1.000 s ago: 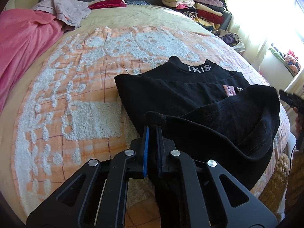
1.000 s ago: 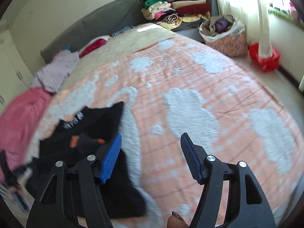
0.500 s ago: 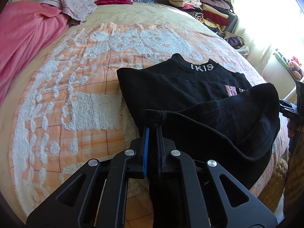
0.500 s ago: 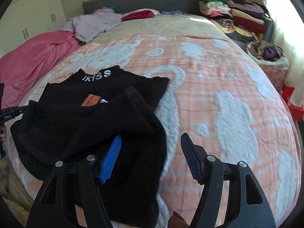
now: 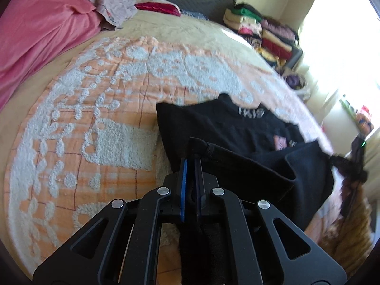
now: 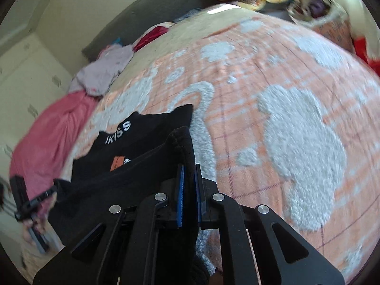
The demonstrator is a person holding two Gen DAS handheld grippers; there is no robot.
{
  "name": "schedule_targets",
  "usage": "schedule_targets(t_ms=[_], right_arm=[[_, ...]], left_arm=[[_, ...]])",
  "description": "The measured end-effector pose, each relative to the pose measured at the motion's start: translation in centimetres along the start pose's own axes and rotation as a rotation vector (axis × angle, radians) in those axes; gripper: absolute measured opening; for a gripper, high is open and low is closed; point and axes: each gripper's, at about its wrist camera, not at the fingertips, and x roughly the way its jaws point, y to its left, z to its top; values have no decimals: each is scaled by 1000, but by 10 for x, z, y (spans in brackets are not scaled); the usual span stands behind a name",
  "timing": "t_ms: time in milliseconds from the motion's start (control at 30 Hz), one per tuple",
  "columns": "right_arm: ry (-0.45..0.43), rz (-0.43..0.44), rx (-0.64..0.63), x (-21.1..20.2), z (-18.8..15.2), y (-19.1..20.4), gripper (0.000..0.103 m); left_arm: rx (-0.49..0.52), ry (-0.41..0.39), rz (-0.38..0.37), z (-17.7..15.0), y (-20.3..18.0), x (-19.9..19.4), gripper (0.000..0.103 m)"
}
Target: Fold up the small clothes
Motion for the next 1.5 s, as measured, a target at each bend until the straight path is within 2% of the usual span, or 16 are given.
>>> schedule_targets(t_ms=[100, 133, 167, 267, 300, 400, 500, 567, 600, 633, 800, 933, 1100, 1333, 1500], right_arm=[[29, -19, 19, 8, -3, -2, 9], [28, -32, 13, 9, -3, 1, 15], [27, -35, 1, 9, -3, 4, 25], [32, -15, -43, 10, 0, 15, 52], [34, -9, -61, 11, 2, 19, 52], [52, -5, -69, 18, 7, 23, 52], [78, -6, -60, 28, 9, 22, 46], [73, -9, -62, 30, 7, 24, 21], [55, -11, -66, 27, 6, 25, 14], [43, -12, -70, 24, 5, 27, 8], [-54, -13, -119, -11, 4, 40, 7], [-128, 19, -134, -40, 13, 49, 7], [-215, 67, -141, -54, 30, 64, 7], [-188, 37, -112, -23, 57, 69, 7], [-135, -39, -72, 11, 63, 55, 7]], left_arm=[[-40, -6, -16, 3, 6, 0, 1], [-39, -1, -3, 3, 7, 2, 1], [-32, 5, 2, 1, 7, 5, 1], [-17, 20, -27, -5, 4, 9, 2], [-20, 27, -37, -6, 4, 10, 4], [-33, 45, -68, -10, 4, 16, 15], [-38, 66, -60, -13, 3, 24, 17], [-48, 65, -49, -13, 3, 27, 15], [-49, 64, -41, -14, 3, 28, 2], [-40, 59, -16, -14, 2, 27, 0], [-20, 9, 17, -12, 2, 8, 0], [-41, -72, -17, -2, 6, -25, 0], [-63, -138, -32, 18, 8, -44, 0], [-101, -117, 1, 47, 14, -22, 0], [-109, -72, 26, 52, 22, 4, 0]])
